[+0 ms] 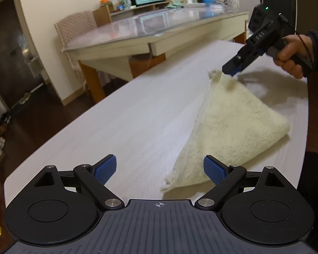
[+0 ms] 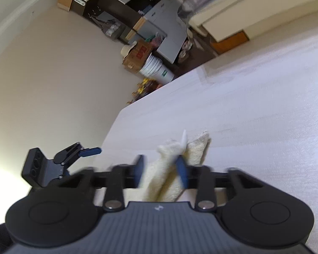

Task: Fold towel
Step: 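Carry the tagged corner across the triangle with the right gripper, release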

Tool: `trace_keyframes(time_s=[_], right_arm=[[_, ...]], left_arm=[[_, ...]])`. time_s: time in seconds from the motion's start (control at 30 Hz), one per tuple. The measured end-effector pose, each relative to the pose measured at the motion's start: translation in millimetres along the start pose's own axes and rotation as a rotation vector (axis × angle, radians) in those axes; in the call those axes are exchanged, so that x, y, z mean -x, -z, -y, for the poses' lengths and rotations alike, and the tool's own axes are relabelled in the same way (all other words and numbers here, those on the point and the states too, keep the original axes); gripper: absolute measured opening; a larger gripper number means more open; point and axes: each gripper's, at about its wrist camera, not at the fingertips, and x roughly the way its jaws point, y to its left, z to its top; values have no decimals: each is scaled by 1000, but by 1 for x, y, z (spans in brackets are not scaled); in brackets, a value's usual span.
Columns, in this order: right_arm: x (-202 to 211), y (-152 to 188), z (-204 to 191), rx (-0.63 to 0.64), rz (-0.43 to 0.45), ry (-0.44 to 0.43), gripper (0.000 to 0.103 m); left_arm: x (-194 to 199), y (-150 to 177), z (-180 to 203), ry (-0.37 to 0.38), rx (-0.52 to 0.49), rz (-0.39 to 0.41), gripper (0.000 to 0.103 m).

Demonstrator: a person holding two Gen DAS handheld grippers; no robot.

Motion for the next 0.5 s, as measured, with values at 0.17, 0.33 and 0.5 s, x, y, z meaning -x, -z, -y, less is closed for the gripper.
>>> trace_keyframes(time_s=[0.17, 0.33, 0.5], right_arm=[[13, 1, -11, 35, 42, 9, 9], [21, -2, -9, 21, 82, 67, 9], [19, 5, 7, -26, 78, 99, 9]], left_arm=[[-4, 1, -12, -21, 58, 4, 93], [-3, 2, -22, -20, 107, 24, 93], [-8, 5, -22, -27, 121, 20, 93]])
